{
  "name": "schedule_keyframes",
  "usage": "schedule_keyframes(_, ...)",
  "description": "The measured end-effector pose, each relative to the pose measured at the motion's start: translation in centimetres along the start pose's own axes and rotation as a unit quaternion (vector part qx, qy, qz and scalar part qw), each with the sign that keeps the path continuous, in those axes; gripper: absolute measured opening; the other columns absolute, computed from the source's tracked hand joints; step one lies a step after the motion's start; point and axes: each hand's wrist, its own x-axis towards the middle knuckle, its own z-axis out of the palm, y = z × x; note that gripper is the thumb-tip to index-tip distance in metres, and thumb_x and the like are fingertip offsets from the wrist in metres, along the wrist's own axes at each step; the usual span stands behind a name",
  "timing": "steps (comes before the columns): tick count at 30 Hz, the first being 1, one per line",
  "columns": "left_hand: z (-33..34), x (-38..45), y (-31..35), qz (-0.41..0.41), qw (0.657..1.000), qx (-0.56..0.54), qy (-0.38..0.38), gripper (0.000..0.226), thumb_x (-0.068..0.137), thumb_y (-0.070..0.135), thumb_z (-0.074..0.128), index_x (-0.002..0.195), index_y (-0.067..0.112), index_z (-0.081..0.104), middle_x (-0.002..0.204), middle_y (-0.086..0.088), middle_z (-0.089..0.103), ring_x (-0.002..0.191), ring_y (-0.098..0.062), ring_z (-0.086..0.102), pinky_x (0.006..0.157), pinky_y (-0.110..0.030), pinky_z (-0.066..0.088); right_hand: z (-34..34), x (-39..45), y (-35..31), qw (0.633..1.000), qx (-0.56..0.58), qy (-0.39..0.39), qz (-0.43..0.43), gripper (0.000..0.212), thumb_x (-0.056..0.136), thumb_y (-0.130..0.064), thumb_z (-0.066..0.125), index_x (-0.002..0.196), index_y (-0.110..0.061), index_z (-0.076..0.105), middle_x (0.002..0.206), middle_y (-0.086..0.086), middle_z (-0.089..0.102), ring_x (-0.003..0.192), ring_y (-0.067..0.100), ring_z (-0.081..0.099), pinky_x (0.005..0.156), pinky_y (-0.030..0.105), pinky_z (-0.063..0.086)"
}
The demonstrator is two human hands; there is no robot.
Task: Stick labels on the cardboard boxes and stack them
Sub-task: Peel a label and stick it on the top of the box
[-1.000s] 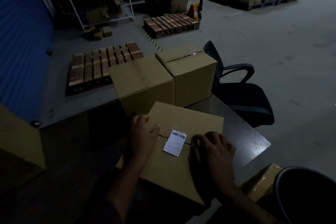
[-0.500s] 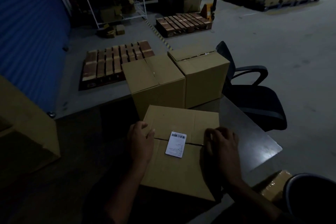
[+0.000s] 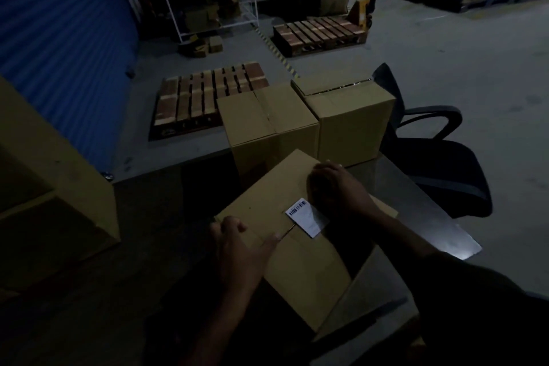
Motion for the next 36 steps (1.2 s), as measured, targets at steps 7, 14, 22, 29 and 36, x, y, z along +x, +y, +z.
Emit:
schedule_keyframes(7, 0.7, 2.6, 1.3, 0.138, 0.990, 0.029, -0.010, 0.044, 0.077, 0.036, 0.086, 0.106, 0.030, 0.054, 0.116, 0.007, 0.044, 0.104, -0.019, 0.058, 0.084, -0.042, 0.055, 2.2, -5.9, -3.2, 0.989, -0.043, 0.127, 0.060, 0.035, 0.092, -0.051, 0.050, 0.106, -0.025, 0.069, 0.110, -0.003, 0.063, 0.105, 0.024, 0.052, 0.085, 0.039, 0.042)
schedule_keyframes(14, 3.3, 4.7, 3.4, 0.236, 0.966, 0.070, -0.085, 0.032, 0.091, 0.056, 0.064, 0.112, 0.032, 0.059, 0.114, 0.010, 0.053, 0.105, -0.014, 0.055, 0.085, -0.039, 0.051, 3.2, -6.5, -3.7, 0.993, -0.075, 0.075, 0.061, 0.038, 0.089, -0.050, 0.065, 0.116, -0.024, 0.062, 0.116, 0.002, 0.057, 0.105, 0.025, 0.049, 0.083, 0.039, 0.036)
schedule_keyframes(22, 3.7, 4.8, 2.5, 0.234, 0.968, 0.063, -0.072, 0.026, 0.091, 0.058, 0.063, 0.104, 0.036, 0.059, 0.108, 0.015, 0.051, 0.098, -0.009, 0.054, 0.083, -0.040, 0.056, 3.5, -6.3, -3.5, 0.992, -0.073, 0.079, 0.062, 0.042, 0.087, -0.057, 0.057, 0.112, -0.023, 0.060, 0.111, 0.001, 0.056, 0.100, 0.023, 0.049, 0.080, 0.036, 0.034)
schedule_keyframes(29, 3.9, 4.9, 2.2, 0.230, 0.970, 0.044, -0.070, 0.031, 0.087, 0.061, 0.057, 0.102, 0.034, 0.059, 0.107, 0.013, 0.052, 0.097, -0.011, 0.055, 0.081, -0.045, 0.057, 3.3, -6.2, -3.4, 0.993, -0.066, 0.073, 0.065, 0.037, 0.089, -0.056, 0.054, 0.107, -0.025, 0.063, 0.109, -0.001, 0.056, 0.101, 0.023, 0.050, 0.082, 0.039, 0.038)
schedule_keyframes(36, 4.1, 5.0, 2.1, 0.226, 0.970, 0.045, -0.071, 0.027, 0.089, 0.057, 0.064, 0.103, 0.035, 0.060, 0.109, 0.015, 0.052, 0.097, -0.010, 0.055, 0.082, -0.044, 0.057, 3.5, -6.5, -3.4, 0.992, -0.066, 0.089, 0.057, 0.038, 0.088, -0.056, 0.044, 0.099, -0.025, 0.063, 0.102, -0.002, 0.056, 0.096, 0.023, 0.049, 0.078, 0.038, 0.036)
